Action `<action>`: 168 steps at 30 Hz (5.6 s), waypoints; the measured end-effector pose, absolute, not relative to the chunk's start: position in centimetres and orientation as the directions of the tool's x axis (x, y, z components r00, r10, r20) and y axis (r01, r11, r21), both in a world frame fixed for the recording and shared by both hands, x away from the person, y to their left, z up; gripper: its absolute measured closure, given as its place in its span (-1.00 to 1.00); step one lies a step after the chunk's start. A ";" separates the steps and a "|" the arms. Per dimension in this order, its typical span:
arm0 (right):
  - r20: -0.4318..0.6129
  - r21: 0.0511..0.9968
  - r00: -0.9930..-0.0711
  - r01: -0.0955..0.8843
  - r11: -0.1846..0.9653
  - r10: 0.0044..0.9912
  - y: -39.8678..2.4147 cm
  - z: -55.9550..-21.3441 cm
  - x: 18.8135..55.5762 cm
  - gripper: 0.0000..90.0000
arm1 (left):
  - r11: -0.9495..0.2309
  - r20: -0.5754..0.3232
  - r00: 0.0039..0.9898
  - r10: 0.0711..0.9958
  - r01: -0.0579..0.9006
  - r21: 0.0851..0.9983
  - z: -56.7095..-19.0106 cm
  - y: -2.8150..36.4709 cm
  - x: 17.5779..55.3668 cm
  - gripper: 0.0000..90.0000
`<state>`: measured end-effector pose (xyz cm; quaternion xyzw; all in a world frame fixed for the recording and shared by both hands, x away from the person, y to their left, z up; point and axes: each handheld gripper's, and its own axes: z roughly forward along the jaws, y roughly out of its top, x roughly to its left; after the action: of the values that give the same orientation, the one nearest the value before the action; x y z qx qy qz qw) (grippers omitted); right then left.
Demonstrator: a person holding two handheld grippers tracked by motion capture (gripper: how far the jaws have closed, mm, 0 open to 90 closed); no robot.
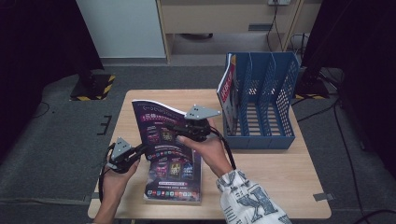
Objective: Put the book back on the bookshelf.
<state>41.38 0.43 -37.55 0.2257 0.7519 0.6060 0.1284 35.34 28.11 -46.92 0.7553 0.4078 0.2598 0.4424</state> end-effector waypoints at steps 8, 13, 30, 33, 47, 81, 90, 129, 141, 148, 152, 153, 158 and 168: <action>0.067 0.975 -0.871 0.161 0.153 0.487 0.4 -37.1 41.4 0.51 | -0.279 0.037 0.533 0.846 0.382 0.881 -46.9 28.1 35.3 0.82; 0.067 0.977 -0.870 0.157 0.145 0.488 0.4 -36.9 41.5 0.57 | -0.277 0.035 0.533 0.846 0.383 0.881 -46.9 28.1 35.3 0.82; 0.066 0.980 -0.872 0.149 0.134 0.485 0.5 -37.0 41.6 0.70 | -0.276 0.032 0.536 0.843 0.382 0.882 -47.0 28.2 35.3 0.82; 0.063 0.980 -0.874 0.145 0.137 0.481 0.6 -37.0 41.6 0.71 | -0.276 0.032 0.536 0.844 0.382 0.882 -47.0 28.2 35.3 0.82; 0.069 0.981 -0.877 0.147 0.129 0.476 0.7 -37.1 41.6 0.79 | -0.277 0.032 0.538 0.843 0.382 0.882 -47.0 28.2 35.2 0.82; 0.030 0.983 -0.876 0.113 0.142 0.482 0.3 -36.6 41.0 0.84 | -0.232 -0.012 0.547 0.837 0.375 0.898 -47.2 28.4 35.3 0.76; 0.008 0.984 -0.885 0.089 0.152 0.465 0.2 -36.0 40.1 0.84 | -0.215 -0.029 0.547 0.836 0.376 0.902 -47.5 28.6 35.5 0.64; 0.013 0.989 -0.812 0.095 0.110 0.583 -5.0 -34.6 40.1 0.84 | -0.178 -0.035 0.320 0.947 0.610 0.772 -51.2 32.2 37.3 -0.83; 0.014 0.989 -0.802 0.100 0.112 0.596 -6.4 -34.7 39.8 0.84 | -0.188 -0.022 0.301 0.953 0.649 0.738 -52.0 32.4 37.5 -0.83; 0.011 0.988 -0.800 0.100 0.116 0.599 -7.0 -34.6 39.6 0.84 | -0.199 -0.013 0.301 0.954 0.662 0.722 -52.3 32.4 37.6 -0.82; 0.013 0.989 -0.796 0.101 0.112 0.605 -7.6 -34.6 39.4 0.84 | -0.205 -0.005 0.298 0.955 0.670 0.713 -52.5 32.4 37.6 -0.83; 0.011 0.989 -0.795 0.099 0.112 0.606 -7.8 -34.6 39.3 0.84 | -0.210 0.001 0.297 0.955 0.674 0.708 -52.5 32.4 37.6 -0.82; 0.013 0.989 -0.789 0.101 0.109 0.614 -8.5 -34.5 39.0 0.84 | -0.214 0.004 0.296 0.955 0.680 0.701 -52.6 32.5 37.7 -0.82; 0.006 0.989 -0.781 0.097 0.111 0.625 -10.3 -34.4 38.3 0.84 | -0.223 0.010 0.300 0.954 0.686 0.692 -52.9 32.4 37.7 -0.83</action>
<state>38.29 -10.29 -34.39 0.2525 0.7139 0.6171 0.2139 37.69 32.39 -52.86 0.7492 0.5472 0.2243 0.2983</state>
